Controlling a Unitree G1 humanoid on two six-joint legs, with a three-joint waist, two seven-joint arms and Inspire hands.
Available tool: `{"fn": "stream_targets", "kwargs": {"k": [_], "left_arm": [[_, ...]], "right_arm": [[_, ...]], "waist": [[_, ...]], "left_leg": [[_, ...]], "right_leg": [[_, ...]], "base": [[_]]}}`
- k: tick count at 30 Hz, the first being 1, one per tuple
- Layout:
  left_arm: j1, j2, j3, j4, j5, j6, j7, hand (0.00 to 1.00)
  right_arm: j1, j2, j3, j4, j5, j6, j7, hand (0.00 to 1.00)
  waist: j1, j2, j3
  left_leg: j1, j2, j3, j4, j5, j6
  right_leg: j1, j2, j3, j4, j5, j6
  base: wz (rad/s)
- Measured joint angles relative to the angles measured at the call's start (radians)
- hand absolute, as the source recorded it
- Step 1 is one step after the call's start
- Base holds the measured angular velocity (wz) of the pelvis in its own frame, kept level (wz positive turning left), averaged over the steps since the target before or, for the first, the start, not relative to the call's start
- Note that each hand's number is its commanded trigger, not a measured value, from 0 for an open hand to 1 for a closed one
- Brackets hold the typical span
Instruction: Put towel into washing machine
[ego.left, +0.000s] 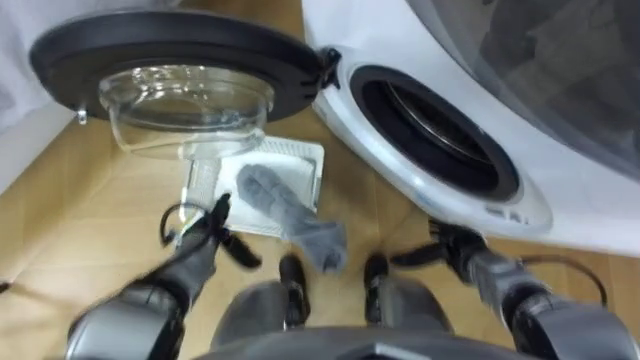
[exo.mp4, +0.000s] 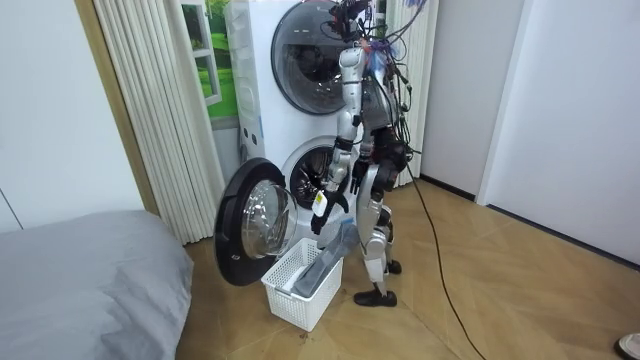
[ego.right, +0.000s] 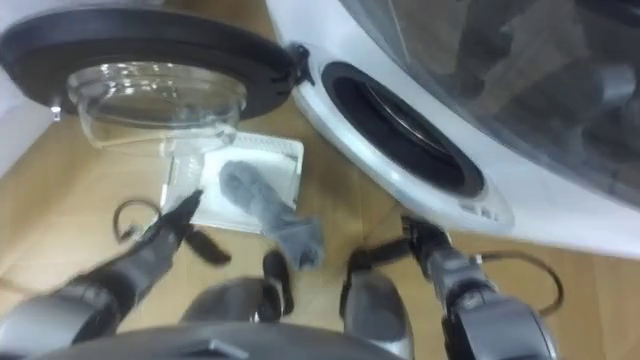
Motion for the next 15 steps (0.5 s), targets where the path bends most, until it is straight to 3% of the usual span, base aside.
{"fn": "stream_targets", "kwargs": {"k": [1, 2, 9, 11, 15], "left_arm": [[-0.016, -0.002, -0.005, 0.003, 0.024, -0.003, 0.001, 0.0], [-0.038, -0.002, -0.021, 0.005, 0.051, -0.004, 0.003, 0.0], [-0.139, -0.005, -0.144, 0.005, 0.136, -0.003, 0.005, 0.0], [-0.155, 0.003, -0.192, 0.004, 0.179, -0.003, 0.019, 0.0], [-0.196, 0.01, -0.235, -0.005, 0.239, -0.004, 0.035, 0.0]], "right_arm": [[-0.008, 0.002, 0.01, -0.012, 0.001, 0.001, -0.004, 0.0], [-0.008, 0.004, 0.027, -0.02, 0.003, -0.002, -0.004, 0.0], [-0.042, 0.001, 0.077, -0.069, 0.051, -0.01, -0.004, 0.0], [-0.052, 0.0, 0.085, -0.09, 0.114, -0.015, -0.001, 0.0], [-0.054, -0.007, 0.087, -0.141, 0.2, -0.033, 0.014, 0.0]], "waist": [[-0.011, 0.004, 0.0053], [-0.022, 0.006, 0.0185], [-0.058, 0.009, 0.0237], [-0.091, 0.013, 0.0259], [-0.115, 0.017, 0.0286]], "left_leg": [[-0.031, 0.003, 0.0, 0.026, -0.005, 0.007], [-0.064, 0.008, 0.001, 0.056, -0.01, 0.015], [-0.298, 0.033, 0.019, 0.21, -0.045, 0.041], [-0.369, 0.04, 0.022, 0.295, -0.074, 0.045], [-0.482, 0.054, 0.027, 0.402, -0.1, 0.047]], "right_leg": [[-0.026, 0.0, 0.0, 0.013, 0.0, 0.0], [-0.058, 0.001, 0.002, 0.038, -0.001, -0.001], [-0.309, 0.002, 0.048, 0.196, -0.022, -0.004], [-0.384, -0.008, 0.051, 0.285, -0.058, -0.001], [-0.508, -0.013, 0.062, 0.393, -0.085, -0.009]], "base": [[-0.11], [-0.11], [-0.09], [0.0], [-0.03]]}}
